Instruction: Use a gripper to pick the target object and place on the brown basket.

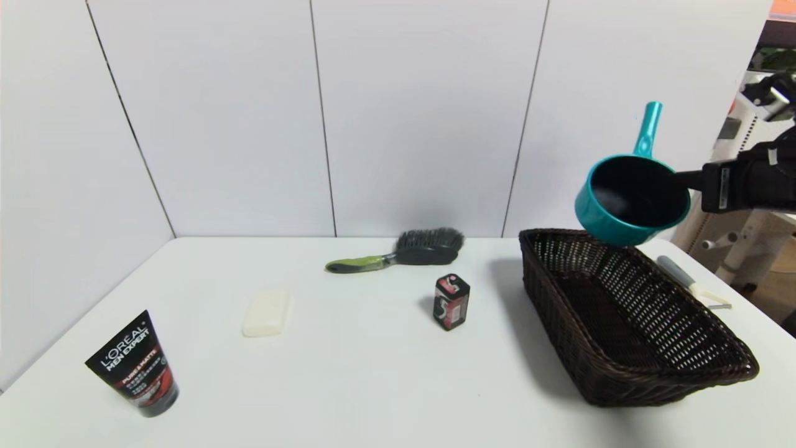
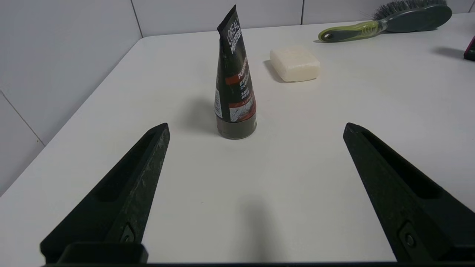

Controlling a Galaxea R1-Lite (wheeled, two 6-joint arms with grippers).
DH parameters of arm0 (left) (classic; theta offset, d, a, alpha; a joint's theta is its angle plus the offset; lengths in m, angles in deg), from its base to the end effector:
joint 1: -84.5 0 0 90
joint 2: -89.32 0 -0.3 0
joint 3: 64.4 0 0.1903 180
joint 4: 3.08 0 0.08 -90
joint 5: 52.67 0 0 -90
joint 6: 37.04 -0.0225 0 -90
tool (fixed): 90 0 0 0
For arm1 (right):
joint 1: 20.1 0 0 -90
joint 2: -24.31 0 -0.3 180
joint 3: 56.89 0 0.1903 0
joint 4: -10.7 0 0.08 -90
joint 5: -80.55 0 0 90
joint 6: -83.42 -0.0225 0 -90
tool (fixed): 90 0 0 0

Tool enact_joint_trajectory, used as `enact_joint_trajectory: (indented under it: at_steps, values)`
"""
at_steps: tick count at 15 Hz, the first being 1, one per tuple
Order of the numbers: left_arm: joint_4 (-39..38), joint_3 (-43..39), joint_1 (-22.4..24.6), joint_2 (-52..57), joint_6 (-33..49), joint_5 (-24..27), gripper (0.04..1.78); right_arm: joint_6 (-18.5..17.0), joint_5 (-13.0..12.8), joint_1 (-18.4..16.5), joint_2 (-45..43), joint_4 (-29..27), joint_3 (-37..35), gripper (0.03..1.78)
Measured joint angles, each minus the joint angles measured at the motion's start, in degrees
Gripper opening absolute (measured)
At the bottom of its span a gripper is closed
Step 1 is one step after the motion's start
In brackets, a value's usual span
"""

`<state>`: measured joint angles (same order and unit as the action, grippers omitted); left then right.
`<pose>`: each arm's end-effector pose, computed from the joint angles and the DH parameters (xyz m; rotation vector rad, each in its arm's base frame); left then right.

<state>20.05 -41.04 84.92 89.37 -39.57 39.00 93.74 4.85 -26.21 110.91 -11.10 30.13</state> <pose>-0.0229 -0.0008 0.0758 0.0442 -0.0054 -0.0217 0.2664 -0.0229 0.2638 -0.1116 0.3535 0.1738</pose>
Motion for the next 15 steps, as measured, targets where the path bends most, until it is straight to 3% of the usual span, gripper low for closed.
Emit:
enact_joint_trajectory:
  at_steps: [5,7,10,15]
  values:
    - [0.0,0.0,0.0,0.0,0.0,0.0,1.69,1.99,0.91,-2.08,2.1,0.29,-6.51,0.07]
    - [0.0,0.0,0.0,0.0,0.0,0.0,1.69,4.28,4.02,-2.12,1.79,0.49,-8.96,0.43]
    - [0.0,0.0,0.0,0.0,-0.01,0.0,1.69,4.8,4.3,-2.15,1.11,0.84,-9.61,0.85]
    - [0.0,0.0,0.0,0.0,0.0,0.0,1.69,3.43,4.24,-2.58,-4.49,0.29,-9.33,1.26]
